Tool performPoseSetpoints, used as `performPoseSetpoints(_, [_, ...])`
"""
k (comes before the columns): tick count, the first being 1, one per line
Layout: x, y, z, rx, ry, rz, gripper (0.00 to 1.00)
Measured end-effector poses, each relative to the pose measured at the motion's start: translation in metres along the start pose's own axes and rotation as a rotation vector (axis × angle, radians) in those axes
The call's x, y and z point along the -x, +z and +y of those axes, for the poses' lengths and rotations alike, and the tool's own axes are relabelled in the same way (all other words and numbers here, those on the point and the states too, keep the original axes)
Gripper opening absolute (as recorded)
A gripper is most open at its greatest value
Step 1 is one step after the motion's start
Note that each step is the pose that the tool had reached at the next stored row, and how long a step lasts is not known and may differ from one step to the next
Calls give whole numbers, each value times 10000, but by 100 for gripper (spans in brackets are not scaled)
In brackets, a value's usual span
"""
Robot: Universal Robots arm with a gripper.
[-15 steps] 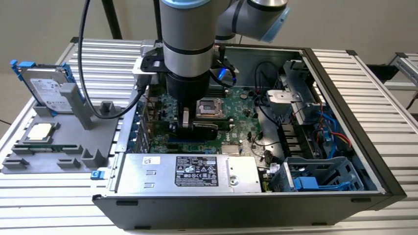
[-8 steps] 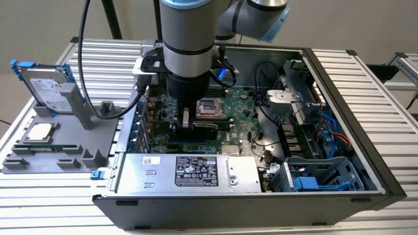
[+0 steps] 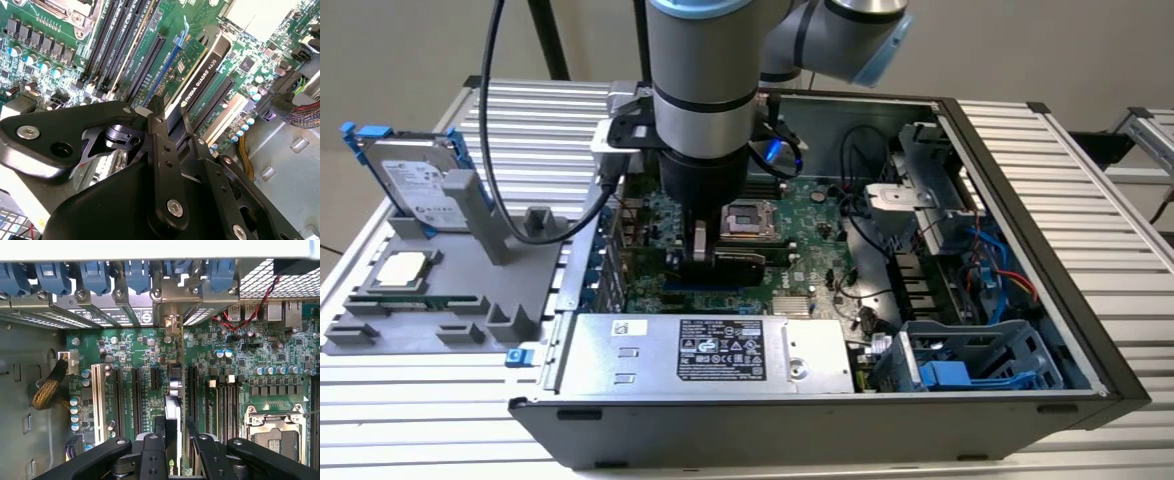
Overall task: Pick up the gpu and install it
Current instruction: 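Insert the gpu into the slot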
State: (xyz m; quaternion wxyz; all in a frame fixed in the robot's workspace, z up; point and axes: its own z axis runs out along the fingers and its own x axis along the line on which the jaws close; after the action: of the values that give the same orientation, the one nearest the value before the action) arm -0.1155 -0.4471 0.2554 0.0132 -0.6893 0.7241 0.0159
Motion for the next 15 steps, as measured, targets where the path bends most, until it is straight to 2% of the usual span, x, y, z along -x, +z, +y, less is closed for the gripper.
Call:
performPoseSetpoints(10, [-12,-1,-1,3,-65,10,0])
performPoseSetpoints(15, [-9,-2,-1,3,-64,38,0])
